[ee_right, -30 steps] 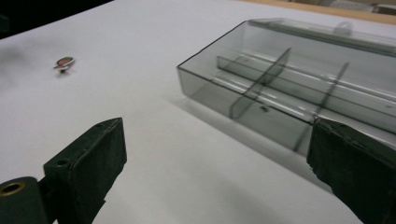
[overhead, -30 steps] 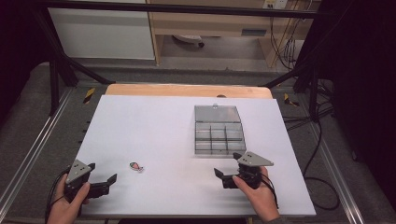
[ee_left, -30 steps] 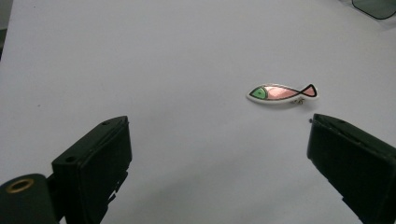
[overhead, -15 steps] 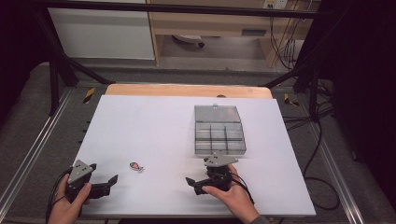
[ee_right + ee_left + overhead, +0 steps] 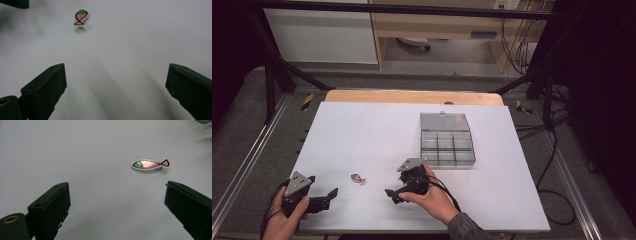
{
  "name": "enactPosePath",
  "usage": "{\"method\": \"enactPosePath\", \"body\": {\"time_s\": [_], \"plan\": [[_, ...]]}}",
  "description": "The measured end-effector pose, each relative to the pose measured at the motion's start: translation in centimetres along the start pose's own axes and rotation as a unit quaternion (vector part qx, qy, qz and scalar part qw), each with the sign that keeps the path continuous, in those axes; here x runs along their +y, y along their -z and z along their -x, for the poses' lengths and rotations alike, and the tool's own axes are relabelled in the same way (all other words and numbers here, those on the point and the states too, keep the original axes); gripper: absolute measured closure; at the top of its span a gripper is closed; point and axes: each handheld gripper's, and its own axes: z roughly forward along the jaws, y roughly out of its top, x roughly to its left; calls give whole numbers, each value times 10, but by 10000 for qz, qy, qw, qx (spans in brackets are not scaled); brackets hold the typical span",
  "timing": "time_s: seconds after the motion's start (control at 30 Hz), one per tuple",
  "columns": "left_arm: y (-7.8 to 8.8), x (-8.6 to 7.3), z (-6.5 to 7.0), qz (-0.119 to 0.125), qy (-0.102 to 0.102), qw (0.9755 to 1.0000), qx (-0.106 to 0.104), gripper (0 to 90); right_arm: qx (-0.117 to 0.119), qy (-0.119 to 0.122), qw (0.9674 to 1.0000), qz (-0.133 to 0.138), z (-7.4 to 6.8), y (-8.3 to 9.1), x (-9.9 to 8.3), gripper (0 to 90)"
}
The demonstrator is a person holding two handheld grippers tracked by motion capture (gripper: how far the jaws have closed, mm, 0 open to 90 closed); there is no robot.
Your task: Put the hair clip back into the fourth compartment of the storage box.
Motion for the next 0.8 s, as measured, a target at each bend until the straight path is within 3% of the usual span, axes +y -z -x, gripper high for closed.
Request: {"method": "enactPosePath", "body": {"time_s": [0.2, 0.43, 0.8], "plan": [[1, 0, 1, -2, -24, 10000, -8, 64, -84, -222, 9996, 160, 0, -14, 16, 46], [-1, 1, 1, -13, -41, 10000, -20, 64, 43, -476, 9987, 164, -2, -29, 32, 69], [-1, 1, 0, -43, -70, 10000, -11, 64, 49, -626, 9975, 309, -8, -50, 52, 114]]}}
